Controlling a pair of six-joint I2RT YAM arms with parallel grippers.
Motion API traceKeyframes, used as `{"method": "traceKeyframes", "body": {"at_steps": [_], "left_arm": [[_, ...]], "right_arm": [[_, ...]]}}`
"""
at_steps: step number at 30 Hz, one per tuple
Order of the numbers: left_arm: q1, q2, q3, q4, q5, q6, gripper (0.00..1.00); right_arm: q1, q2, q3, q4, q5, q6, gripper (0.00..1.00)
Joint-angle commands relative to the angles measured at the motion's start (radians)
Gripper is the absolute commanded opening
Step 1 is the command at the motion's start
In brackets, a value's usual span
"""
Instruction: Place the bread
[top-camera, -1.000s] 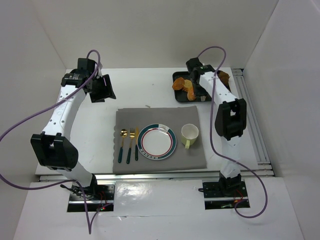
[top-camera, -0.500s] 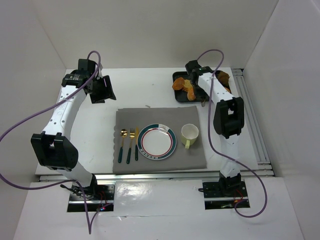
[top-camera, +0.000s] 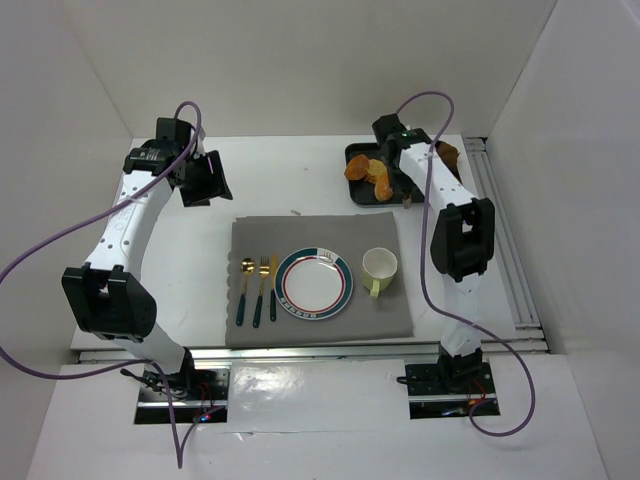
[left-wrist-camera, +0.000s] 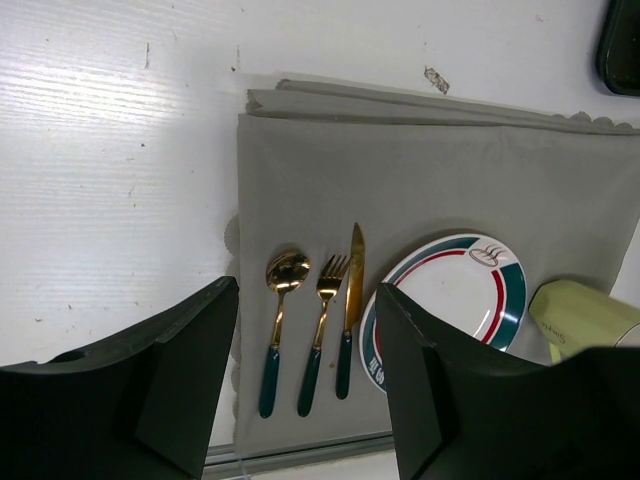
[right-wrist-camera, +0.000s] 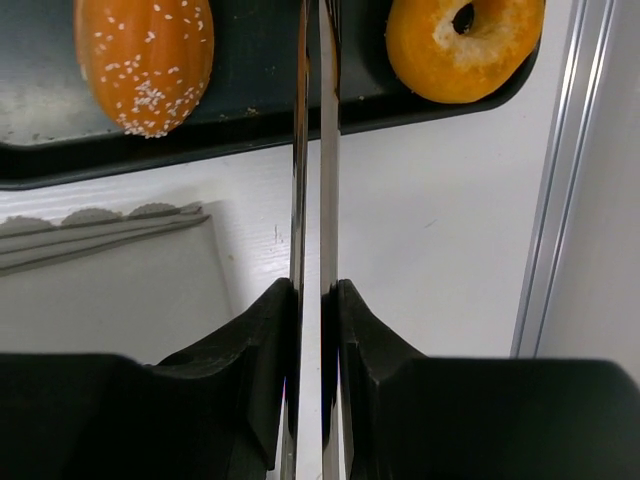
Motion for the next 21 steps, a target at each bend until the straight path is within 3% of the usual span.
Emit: {"method": "traceKeyframes", "body": {"at_steps": [1,12,16,21], "left_arm": [[0.005,-0.018,0.001,0.015,0.023,-0.009,0.70],[0.005,-0.027,0.032,0.024,0.023,-0.018,0.70],[0.005,-0.027,0.062,0.015,-0.016,-0.018,0.70],[0.040,-0.036,0.099,-0.005,-0.049,-0.027,0.70]], "right_arm": [[0.030,-0.111,0.015,-0.041,0.023,0.021,0.04],[0.168,-0.199,0.049,-0.132,0.043,0.053,0.01],[0.289,-0.254,0.060,-0.145,0.008,0.042,0.01],[0.449,-0.346,-0.076,-0.154,-0.107,0.042,0.01]]}}
